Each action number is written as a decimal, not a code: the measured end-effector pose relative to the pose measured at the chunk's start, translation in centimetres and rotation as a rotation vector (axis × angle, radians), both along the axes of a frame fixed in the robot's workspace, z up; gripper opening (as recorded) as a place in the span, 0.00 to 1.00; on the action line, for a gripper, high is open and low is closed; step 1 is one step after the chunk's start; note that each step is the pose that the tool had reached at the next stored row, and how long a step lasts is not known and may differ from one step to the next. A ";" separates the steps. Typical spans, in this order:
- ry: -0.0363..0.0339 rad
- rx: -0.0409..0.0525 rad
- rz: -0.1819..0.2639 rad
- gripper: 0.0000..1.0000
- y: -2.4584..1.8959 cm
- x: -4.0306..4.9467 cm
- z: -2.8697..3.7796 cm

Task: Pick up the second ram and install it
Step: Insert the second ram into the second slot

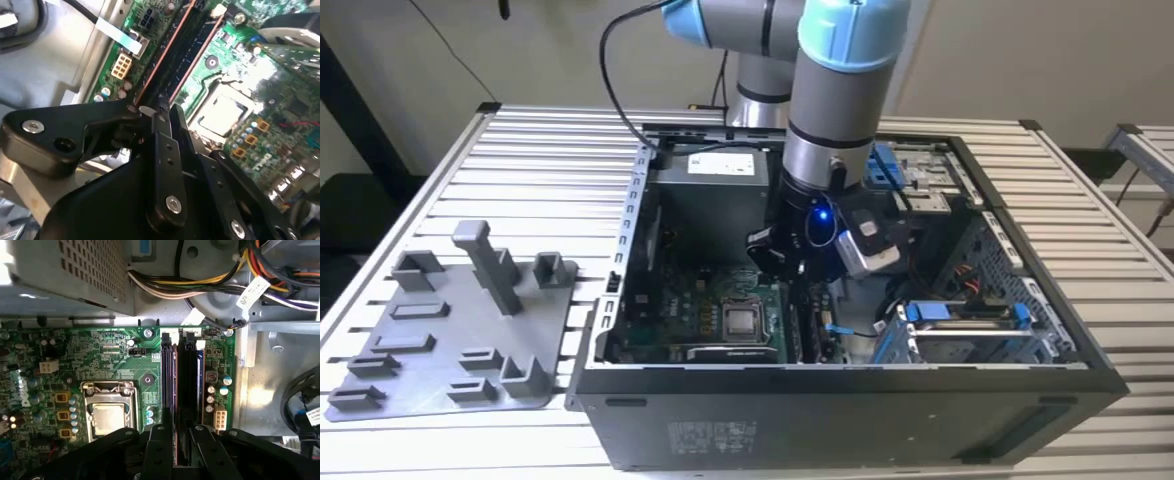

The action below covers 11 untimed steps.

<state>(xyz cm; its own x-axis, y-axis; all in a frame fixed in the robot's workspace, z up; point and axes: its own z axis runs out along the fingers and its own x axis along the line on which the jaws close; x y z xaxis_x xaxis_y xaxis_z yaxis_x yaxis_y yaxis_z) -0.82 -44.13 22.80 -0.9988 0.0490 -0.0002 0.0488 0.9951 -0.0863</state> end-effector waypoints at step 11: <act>0.0000 0.0032 0.000 0.11 0.00 0.00 0.95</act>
